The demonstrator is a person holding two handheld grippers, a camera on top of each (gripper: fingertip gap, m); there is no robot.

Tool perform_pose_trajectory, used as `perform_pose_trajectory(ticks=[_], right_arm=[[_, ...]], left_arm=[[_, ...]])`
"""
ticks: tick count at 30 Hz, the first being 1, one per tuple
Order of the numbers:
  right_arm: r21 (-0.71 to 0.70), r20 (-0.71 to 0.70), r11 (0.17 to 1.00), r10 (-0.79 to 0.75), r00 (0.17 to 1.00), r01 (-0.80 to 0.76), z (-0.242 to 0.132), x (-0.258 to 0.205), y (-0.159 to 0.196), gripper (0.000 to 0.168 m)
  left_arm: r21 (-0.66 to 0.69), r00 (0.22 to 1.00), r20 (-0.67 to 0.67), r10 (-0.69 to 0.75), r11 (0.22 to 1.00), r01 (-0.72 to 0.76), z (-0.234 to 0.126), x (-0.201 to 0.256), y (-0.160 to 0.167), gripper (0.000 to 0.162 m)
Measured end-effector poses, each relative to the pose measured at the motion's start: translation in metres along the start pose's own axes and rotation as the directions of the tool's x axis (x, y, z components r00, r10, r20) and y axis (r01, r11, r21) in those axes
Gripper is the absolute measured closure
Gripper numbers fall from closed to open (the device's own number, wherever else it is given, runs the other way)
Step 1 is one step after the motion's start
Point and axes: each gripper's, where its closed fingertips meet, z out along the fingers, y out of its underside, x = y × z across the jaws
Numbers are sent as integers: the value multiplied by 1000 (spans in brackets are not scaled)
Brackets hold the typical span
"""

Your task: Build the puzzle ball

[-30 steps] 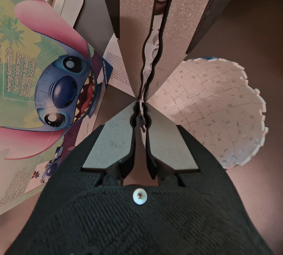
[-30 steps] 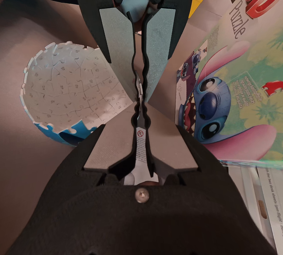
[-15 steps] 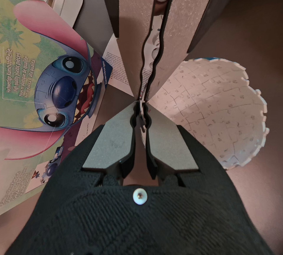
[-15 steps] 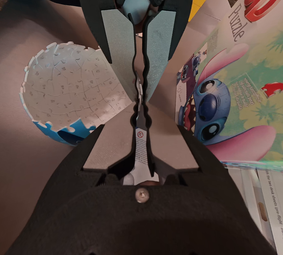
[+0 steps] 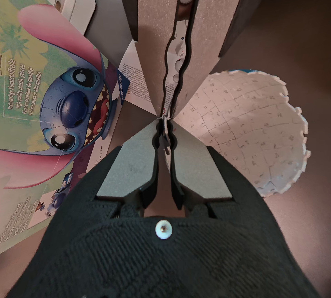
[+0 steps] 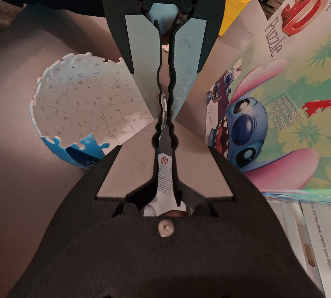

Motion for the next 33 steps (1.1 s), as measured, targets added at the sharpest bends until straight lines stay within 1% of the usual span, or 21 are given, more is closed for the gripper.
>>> perform_pose_trajectory(ticks=[13,21,31,33], right_arm=[[30,36,999,19,999,-20,0,-2,-1,166],[12,30,998,61,998,-61,1,-3,0,168],[5,35,997,75,997,-76,2,-4,1,168],[-21,50,997,69,996,-68,-1,-6,4,162]], left_arm=[[-8,1000,1,27,1000,-27,1,2,0,160],[-15,999,-4,35,999,-35,1,4,2,159],[-19,1000,-16,9,1000,-9,2,4,2,159],[-22,1000,-15,-4,1000,3,2,3,3,159]])
